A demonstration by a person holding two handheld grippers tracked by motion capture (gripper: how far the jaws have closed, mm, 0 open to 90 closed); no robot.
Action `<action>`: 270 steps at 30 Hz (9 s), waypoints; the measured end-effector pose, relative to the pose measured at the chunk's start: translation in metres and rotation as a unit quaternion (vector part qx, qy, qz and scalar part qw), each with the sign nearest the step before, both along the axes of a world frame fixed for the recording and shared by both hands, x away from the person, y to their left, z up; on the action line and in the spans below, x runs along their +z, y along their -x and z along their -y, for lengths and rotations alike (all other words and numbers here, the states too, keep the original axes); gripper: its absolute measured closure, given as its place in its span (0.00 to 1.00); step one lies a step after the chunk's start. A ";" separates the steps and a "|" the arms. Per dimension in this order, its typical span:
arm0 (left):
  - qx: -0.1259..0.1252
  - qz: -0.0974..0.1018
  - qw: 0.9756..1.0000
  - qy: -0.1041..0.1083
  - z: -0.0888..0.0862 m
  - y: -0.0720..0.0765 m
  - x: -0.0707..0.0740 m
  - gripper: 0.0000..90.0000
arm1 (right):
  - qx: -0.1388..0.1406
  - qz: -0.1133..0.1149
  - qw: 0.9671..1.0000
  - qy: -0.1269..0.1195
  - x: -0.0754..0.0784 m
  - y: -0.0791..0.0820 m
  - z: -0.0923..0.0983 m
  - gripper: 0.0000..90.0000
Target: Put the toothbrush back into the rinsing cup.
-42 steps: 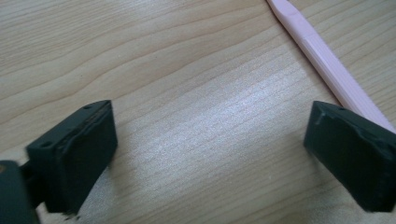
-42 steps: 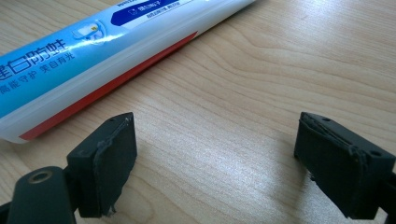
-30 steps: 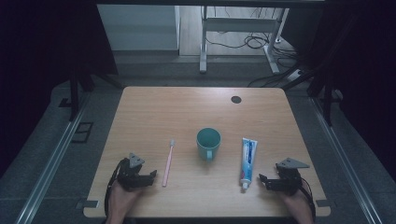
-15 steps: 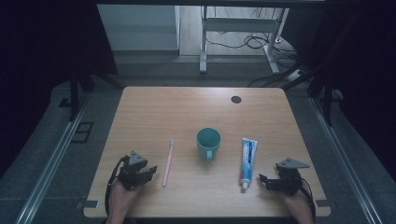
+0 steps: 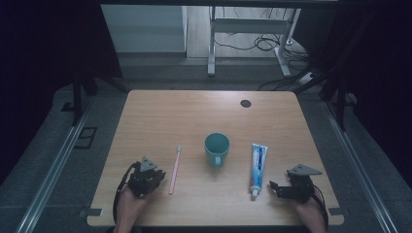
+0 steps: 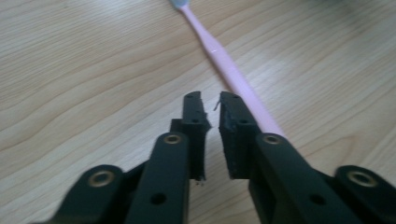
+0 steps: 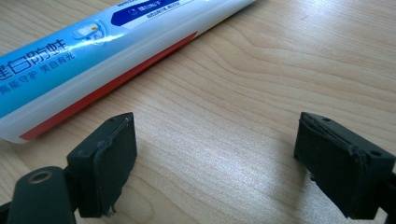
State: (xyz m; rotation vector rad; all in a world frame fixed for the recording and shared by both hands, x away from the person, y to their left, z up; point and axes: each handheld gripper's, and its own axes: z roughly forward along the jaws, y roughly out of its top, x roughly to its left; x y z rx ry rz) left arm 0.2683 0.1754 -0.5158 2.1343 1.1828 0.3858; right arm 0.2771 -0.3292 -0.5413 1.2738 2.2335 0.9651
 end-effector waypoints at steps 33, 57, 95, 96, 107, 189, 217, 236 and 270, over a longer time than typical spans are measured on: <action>-0.060 -0.021 0.998 0.003 0.039 0.001 -0.009 0.99 | -0.001 -0.001 1.000 0.000 0.000 0.000 0.000 0.14; -0.027 -0.027 0.999 -0.005 0.010 -0.005 -0.011 0.99 | 0.000 0.000 1.000 0.000 0.000 0.000 0.000 0.14; -0.051 -0.061 0.996 -0.038 0.000 -0.021 0.004 0.50 | 0.000 -0.001 1.000 0.001 0.000 0.000 0.000 0.14; -0.051 -0.064 0.996 -0.042 0.000 -0.022 0.004 0.49 | 0.000 -0.001 1.000 0.001 0.000 0.000 0.000 0.14; -0.055 -0.103 0.990 -0.075 0.007 -0.040 0.009 0.52 | -0.001 -0.002 1.000 0.001 0.000 0.000 0.000 0.14; -0.093 -0.196 0.970 -0.108 0.047 -0.110 0.054 0.88 | -0.001 -0.002 1.000 0.001 0.000 0.000 0.000 0.14; -0.141 -0.102 0.984 -0.032 0.065 -0.102 0.106 0.88 | -0.001 -0.001 1.000 0.001 0.000 0.000 0.000 0.14; -0.157 -0.048 0.986 0.021 0.079 -0.105 0.125 0.88 | -0.001 -0.001 1.000 0.001 0.000 0.000 0.000 0.14; -0.152 0.029 0.982 0.104 0.107 -0.113 0.139 0.88 | 0.002 -0.001 1.000 0.001 0.000 0.001 0.000 0.14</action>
